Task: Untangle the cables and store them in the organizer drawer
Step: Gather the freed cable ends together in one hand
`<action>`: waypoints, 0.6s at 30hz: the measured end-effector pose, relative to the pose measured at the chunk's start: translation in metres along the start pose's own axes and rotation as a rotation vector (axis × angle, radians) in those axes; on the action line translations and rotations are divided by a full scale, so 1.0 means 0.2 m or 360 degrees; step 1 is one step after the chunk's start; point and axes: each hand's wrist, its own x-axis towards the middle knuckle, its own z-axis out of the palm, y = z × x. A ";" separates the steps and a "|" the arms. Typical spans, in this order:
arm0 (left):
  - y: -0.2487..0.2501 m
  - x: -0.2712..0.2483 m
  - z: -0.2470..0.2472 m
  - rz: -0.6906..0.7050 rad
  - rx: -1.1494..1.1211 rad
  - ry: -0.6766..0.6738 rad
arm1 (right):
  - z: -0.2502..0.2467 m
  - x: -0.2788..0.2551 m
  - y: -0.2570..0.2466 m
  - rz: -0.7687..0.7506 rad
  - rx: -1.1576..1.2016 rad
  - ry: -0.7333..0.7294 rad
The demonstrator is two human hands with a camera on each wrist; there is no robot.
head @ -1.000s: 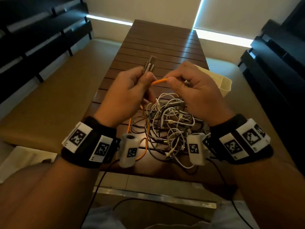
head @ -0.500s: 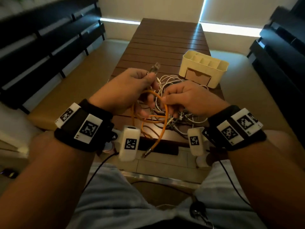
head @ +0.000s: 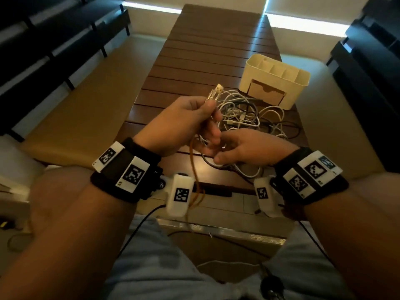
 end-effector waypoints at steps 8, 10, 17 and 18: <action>-0.14 0.25 0.00 0.0164 -0.0167 0.0103 | 0.10 0.16 0.09 -0.0215 0.0637 0.0058; -0.22 0.28 -0.03 0.0097 -0.0186 0.0169 | 0.13 0.16 0.13 -0.0158 0.0905 -0.0128; -0.47 0.27 -0.04 -0.0148 -0.0238 0.0380 | 0.02 0.14 0.31 -0.0044 0.0181 0.0586; -0.48 0.27 -0.05 -0.0138 -0.0240 0.0416 | 0.00 0.14 0.35 0.0004 0.0214 0.0789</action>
